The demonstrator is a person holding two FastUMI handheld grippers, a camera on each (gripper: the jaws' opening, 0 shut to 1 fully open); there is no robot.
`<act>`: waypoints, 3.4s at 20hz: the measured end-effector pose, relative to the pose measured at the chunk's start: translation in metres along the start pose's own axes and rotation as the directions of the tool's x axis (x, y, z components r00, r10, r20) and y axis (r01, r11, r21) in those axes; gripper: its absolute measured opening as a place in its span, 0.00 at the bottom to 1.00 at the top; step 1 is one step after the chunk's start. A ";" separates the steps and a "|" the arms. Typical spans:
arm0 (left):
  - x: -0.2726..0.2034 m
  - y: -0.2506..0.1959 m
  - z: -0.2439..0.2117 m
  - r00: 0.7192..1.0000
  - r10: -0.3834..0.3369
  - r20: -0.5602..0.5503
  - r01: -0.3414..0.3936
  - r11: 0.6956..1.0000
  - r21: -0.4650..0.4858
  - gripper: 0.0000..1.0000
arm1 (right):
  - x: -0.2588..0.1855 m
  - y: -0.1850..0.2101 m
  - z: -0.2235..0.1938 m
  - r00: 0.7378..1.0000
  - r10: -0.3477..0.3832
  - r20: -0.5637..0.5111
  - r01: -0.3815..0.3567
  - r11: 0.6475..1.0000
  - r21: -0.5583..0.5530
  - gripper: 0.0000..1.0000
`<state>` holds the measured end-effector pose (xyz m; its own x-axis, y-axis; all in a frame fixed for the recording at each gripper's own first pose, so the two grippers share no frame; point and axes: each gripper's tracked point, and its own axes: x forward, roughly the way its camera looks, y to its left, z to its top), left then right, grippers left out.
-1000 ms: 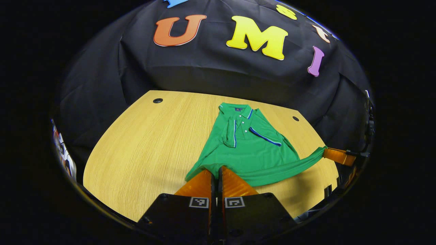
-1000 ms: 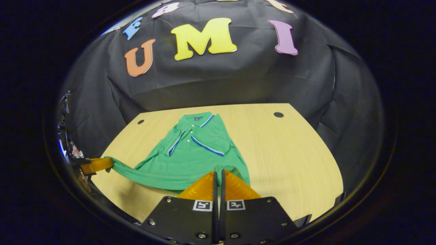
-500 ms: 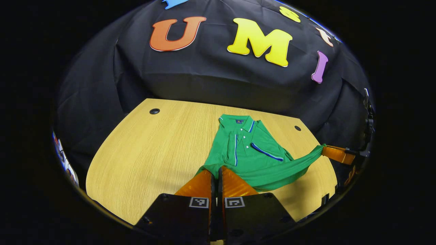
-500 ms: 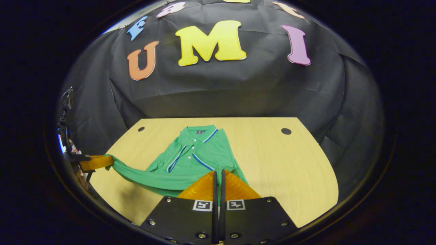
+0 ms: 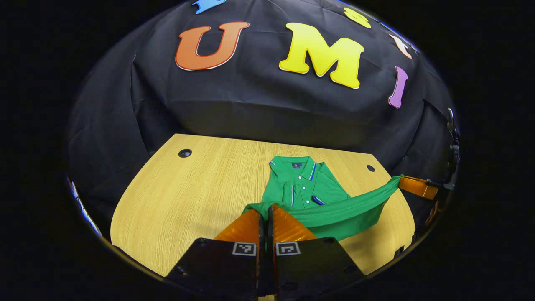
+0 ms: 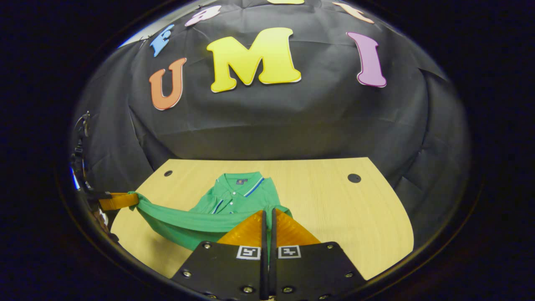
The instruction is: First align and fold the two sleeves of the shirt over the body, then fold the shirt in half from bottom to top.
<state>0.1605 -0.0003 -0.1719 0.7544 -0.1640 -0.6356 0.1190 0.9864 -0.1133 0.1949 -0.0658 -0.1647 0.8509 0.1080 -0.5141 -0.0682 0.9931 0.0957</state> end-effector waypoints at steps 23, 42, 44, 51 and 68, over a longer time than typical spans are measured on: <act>0.151 0.021 0.065 0.998 0.046 0.045 -0.049 0.996 0.068 0.03 | 0.156 -0.014 0.064 0.998 0.021 0.056 -0.023 0.999 0.034 0.01; 0.244 0.025 0.029 0.996 0.085 0.025 -0.087 0.995 0.059 1.00 | 0.252 -0.018 0.013 0.999 -0.005 -0.038 0.006 0.999 0.038 0.93; 0.239 0.025 0.036 0.995 0.090 0.043 -0.093 0.993 0.072 1.00 | 0.244 -0.017 0.022 1.000 -0.007 -0.020 0.007 1.000 0.026 0.93; 0.155 0.024 0.083 0.978 0.089 0.191 -0.107 0.991 0.084 1.00 | 0.171 -0.001 0.056 0.996 -0.005 0.087 0.008 0.999 -0.040 0.93; -0.090 -0.004 0.071 0.908 0.092 0.408 -0.132 0.989 0.072 1.00 | -0.087 0.066 0.067 0.951 0.027 0.308 0.009 0.993 -0.118 0.93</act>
<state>0.1380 0.0113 -0.0602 0.9595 -0.0544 -0.2763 0.0645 0.9975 0.0274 0.1510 -0.0132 -0.0566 0.9677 0.1157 -0.2242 -0.1210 0.9926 -0.0103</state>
